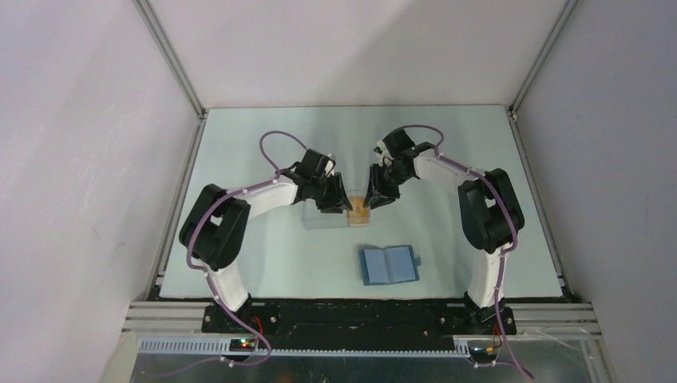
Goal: Put the credit cards into the card holder
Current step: Pick up the credit card from the storage box.
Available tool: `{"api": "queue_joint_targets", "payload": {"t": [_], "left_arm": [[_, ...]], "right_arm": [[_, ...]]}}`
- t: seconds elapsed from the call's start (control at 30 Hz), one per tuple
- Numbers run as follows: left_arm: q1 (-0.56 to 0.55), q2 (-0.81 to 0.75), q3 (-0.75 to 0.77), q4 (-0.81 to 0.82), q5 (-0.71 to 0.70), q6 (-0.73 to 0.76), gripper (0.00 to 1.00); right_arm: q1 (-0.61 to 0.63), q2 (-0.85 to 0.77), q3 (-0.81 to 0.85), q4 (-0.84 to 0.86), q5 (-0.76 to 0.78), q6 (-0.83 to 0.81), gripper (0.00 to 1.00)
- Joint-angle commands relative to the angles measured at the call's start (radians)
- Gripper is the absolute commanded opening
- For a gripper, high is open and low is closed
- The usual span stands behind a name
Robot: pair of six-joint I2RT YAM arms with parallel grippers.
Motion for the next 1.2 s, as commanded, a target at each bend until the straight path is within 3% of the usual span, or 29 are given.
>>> {"api": "queue_joint_targets", "payload": {"t": [0.0,0.33,0.9,1.17], "left_arm": [[0.004,0.032,0.037,0.023,0.003,-0.031,0.41],[0.006,0.087,0.066,0.023,-0.002,-0.037,0.34],[0.005,0.109,0.061,0.023,-0.015,-0.020,0.26],[0.004,0.076,0.076,0.023,-0.007,-0.009,0.04]], "right_arm": [[0.009,-0.008,0.001,0.018,-0.036,-0.006,0.31],[0.012,-0.002,0.002,0.014,-0.052,-0.010,0.19],[0.018,0.007,-0.002,0.003,-0.052,-0.014,0.17],[0.019,0.015,-0.002,0.002,-0.053,-0.012,0.17]]}}
